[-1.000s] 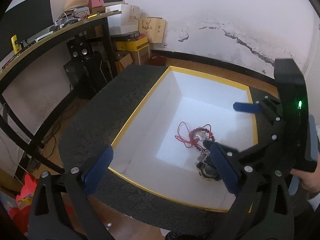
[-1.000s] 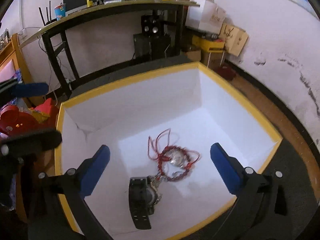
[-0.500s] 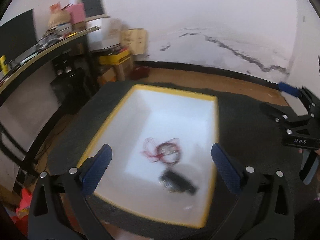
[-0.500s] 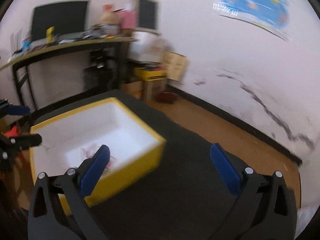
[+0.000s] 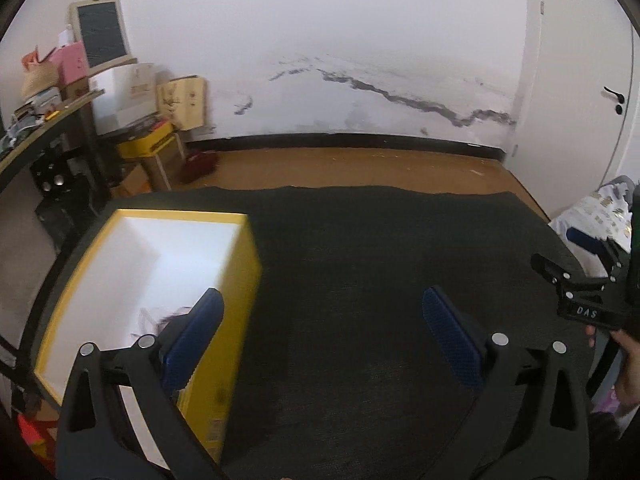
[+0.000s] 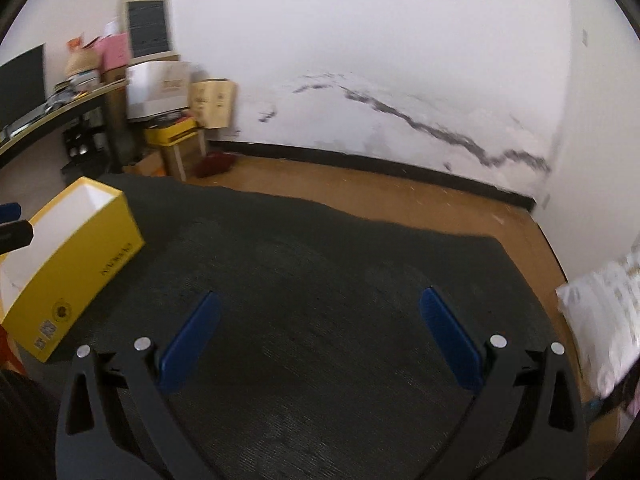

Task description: Organize jewelry

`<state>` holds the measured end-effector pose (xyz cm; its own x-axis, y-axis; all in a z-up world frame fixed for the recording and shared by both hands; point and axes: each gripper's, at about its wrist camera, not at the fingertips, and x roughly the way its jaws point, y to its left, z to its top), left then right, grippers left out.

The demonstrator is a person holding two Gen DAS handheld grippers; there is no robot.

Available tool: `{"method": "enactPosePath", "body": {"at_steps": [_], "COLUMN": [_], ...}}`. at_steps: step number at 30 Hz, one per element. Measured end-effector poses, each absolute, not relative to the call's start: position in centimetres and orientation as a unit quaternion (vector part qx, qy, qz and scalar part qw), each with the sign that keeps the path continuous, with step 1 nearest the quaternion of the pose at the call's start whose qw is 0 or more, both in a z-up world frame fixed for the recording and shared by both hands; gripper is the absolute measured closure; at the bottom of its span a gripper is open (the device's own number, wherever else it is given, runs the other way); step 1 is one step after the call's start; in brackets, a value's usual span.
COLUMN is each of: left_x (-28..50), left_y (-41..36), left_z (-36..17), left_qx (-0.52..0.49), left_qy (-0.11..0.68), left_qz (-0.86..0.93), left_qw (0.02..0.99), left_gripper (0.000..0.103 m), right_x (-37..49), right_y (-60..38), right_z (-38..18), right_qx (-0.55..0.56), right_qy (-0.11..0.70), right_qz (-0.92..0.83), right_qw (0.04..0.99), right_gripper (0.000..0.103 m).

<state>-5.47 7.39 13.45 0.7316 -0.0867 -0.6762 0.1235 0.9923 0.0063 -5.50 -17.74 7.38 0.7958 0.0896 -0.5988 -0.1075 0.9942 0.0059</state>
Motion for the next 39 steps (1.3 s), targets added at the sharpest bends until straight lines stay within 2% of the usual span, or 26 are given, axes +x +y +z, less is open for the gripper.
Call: {"method": "enactPosePath", "body": {"at_steps": [10, 18, 27, 36, 39], "left_x": [-3.3, -2.1, -1.0, -0.7, -0.7], "left_y": [2.1, 0.0, -1.3, -2.0, -2.1], "left_z": [9.7, 6.1, 3.0, 1.2, 1.1], "left_qx": [0.028, 0.038, 0.048, 0.032, 0.03], "left_qy": [0.363, 0.366, 0.374, 0.403, 0.404], "left_qz": [-0.056, -0.05, -0.072, -0.084, -0.092], "left_qw": [0.93, 0.928, 0.923, 0.911, 0.909], "left_gripper": [0.006, 0.006, 0.006, 0.006, 0.006], "right_x": [-7.6, -6.0, -5.4, -5.3, -5.4], "right_y": [-20.7, -18.4, -17.8, -18.2, -18.1], "right_z": [4.0, 0.9, 0.5, -0.1, -0.3], "right_qx": [0.052, 0.032, 0.009, 0.056, 0.041], "right_qy": [0.328, 0.379, 0.365, 0.386, 0.384], "right_qz": [0.007, -0.027, -0.071, -0.086, -0.081], "right_qw": [0.943, 0.924, 0.928, 0.917, 0.919], "right_gripper": [0.006, 0.006, 0.006, 0.006, 0.006]}}
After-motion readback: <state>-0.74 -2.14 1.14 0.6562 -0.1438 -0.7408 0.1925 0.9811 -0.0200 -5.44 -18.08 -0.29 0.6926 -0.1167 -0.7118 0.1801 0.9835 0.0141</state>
